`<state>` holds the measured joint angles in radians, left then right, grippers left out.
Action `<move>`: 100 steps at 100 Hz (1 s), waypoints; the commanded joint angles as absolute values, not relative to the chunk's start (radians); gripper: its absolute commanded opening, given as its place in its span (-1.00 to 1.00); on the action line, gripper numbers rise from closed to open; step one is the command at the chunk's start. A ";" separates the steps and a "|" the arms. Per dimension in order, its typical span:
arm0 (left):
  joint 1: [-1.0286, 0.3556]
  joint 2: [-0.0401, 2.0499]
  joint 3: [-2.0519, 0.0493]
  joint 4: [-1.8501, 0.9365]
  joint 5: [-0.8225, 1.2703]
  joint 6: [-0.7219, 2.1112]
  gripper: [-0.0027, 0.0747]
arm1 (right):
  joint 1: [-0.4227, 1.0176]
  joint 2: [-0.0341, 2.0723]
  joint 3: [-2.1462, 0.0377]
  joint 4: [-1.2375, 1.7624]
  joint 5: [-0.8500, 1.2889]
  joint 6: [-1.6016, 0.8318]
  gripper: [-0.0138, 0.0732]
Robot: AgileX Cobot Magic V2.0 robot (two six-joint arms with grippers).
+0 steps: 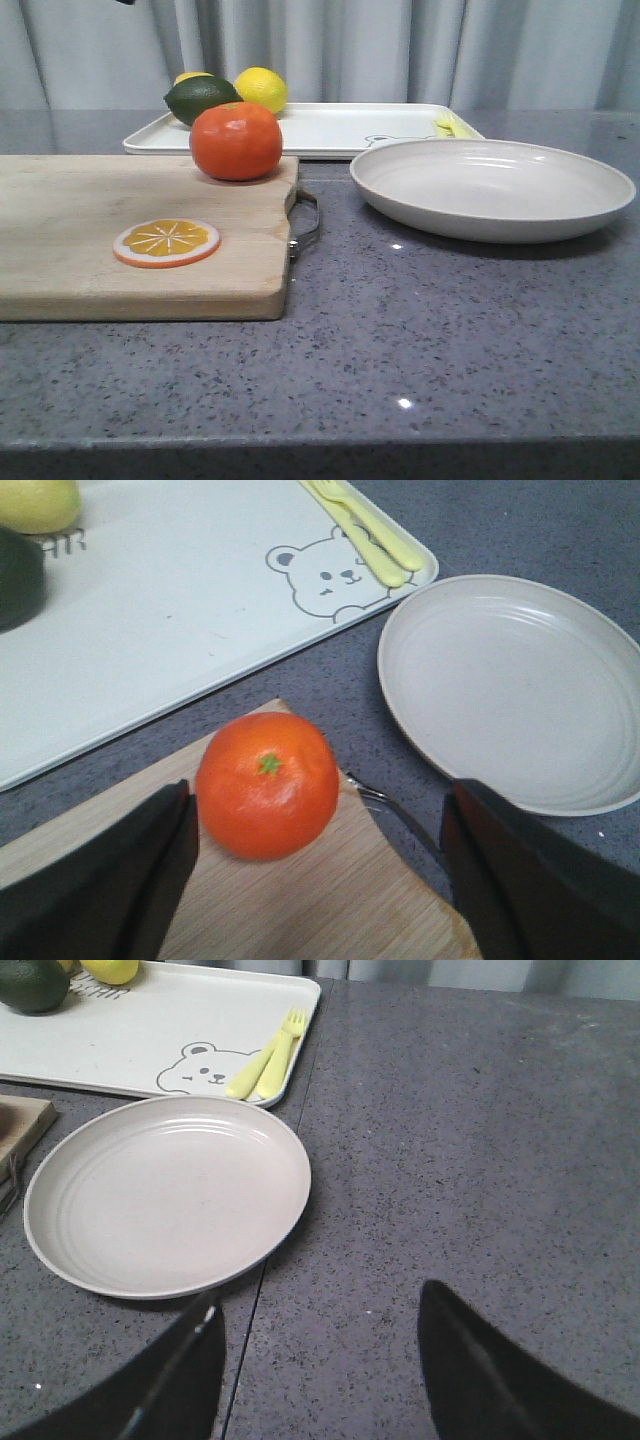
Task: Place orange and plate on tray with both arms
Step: 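Lower the left gripper over the orange on the cutting board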
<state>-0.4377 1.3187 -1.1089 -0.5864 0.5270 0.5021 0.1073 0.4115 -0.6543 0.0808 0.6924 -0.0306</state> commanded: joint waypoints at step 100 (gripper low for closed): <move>-0.487 1.549 -1.291 -0.497 0.459 0.503 0.44 | 0.107 0.425 -0.688 0.073 0.659 -0.034 0.33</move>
<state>-0.4788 1.5834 -1.2534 -0.4873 0.5211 0.5021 0.1073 0.4115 -0.6543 0.0808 0.7209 -0.0306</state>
